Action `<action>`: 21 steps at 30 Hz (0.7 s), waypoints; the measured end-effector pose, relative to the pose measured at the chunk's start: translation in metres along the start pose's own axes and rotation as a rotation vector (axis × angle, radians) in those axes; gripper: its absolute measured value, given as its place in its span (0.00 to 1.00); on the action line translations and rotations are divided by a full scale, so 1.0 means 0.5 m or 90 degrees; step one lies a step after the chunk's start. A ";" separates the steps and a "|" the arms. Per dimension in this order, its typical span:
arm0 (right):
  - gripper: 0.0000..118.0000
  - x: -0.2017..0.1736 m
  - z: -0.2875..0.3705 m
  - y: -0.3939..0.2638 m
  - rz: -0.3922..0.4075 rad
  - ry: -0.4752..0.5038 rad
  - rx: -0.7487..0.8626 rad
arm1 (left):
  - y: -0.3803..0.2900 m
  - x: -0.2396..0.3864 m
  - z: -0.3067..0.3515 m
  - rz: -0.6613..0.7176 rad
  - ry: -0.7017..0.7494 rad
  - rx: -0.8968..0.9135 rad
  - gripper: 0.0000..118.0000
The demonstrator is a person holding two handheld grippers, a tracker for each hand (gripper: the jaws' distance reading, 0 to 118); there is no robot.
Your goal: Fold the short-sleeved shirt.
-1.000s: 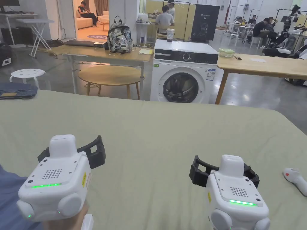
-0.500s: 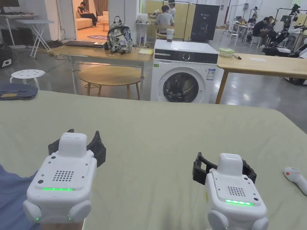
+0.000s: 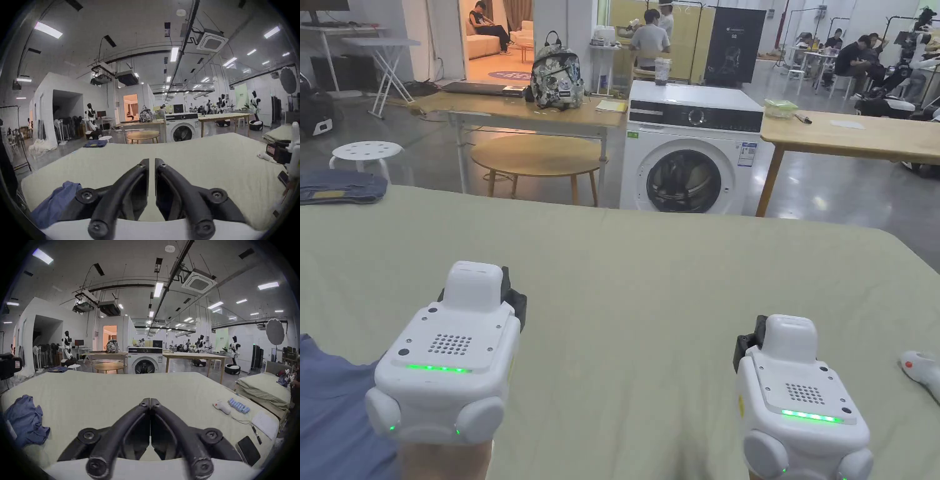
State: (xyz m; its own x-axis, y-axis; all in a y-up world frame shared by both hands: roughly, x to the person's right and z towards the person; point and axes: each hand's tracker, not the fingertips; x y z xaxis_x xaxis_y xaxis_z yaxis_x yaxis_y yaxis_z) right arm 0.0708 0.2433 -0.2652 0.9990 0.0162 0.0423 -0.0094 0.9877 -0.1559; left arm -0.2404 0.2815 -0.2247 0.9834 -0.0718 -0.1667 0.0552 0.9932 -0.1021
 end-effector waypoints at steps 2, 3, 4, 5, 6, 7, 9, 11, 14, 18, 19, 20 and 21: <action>0.00 -0.001 -0.001 0.000 0.000 0.001 -0.003 | -0.002 -0.004 -0.001 -0.002 0.017 -0.004 0.02; 0.00 -0.001 -0.001 0.000 0.001 0.001 -0.004 | -0.003 -0.007 -0.001 -0.005 0.029 -0.008 0.02; 0.00 -0.001 -0.002 0.000 0.002 0.001 -0.004 | -0.004 -0.012 -0.002 -0.002 0.026 -0.008 0.02; 0.00 -0.002 -0.001 0.000 0.002 0.001 -0.006 | -0.005 -0.019 -0.001 0.003 0.028 -0.010 0.02; 0.00 -0.003 -0.002 0.000 0.001 0.002 -0.007 | -0.005 -0.023 -0.001 0.003 0.037 -0.012 0.02; 0.00 -0.004 -0.002 0.000 0.001 0.003 -0.008 | -0.006 -0.027 0.000 -0.001 0.047 -0.013 0.02; 0.00 -0.008 -0.002 0.001 0.001 0.004 -0.008 | -0.007 -0.036 0.003 -0.011 0.066 -0.010 0.02; 0.00 -0.017 -0.002 0.001 0.002 0.009 -0.008 | -0.007 -0.052 0.008 -0.014 0.078 -0.010 0.02; 0.00 -0.035 -0.002 0.002 0.006 0.018 -0.008 | -0.007 -0.086 0.017 0.006 0.060 -0.014 0.02; 0.00 -0.064 -0.004 0.003 0.007 0.037 -0.014 | -0.012 -0.131 0.025 0.015 0.065 -0.039 0.00; 0.00 -0.074 -0.004 0.003 0.006 0.043 -0.016 | -0.014 -0.145 0.028 0.019 0.069 -0.045 0.00; 0.00 -0.085 -0.004 0.004 0.006 0.049 -0.017 | -0.016 -0.159 0.032 0.021 0.078 -0.050 0.00; 0.00 -0.095 -0.004 0.004 0.007 0.057 -0.019 | -0.018 -0.175 0.036 0.027 0.080 -0.057 0.00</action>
State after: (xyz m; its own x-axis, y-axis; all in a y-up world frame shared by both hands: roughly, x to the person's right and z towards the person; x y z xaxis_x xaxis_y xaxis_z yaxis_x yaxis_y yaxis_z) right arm 0.0236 0.2444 -0.2693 0.9988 0.0114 -0.0471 -0.0200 0.9824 -0.1858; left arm -0.3237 0.2806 -0.1915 0.9549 -0.0461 -0.2932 -0.0071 0.9840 -0.1778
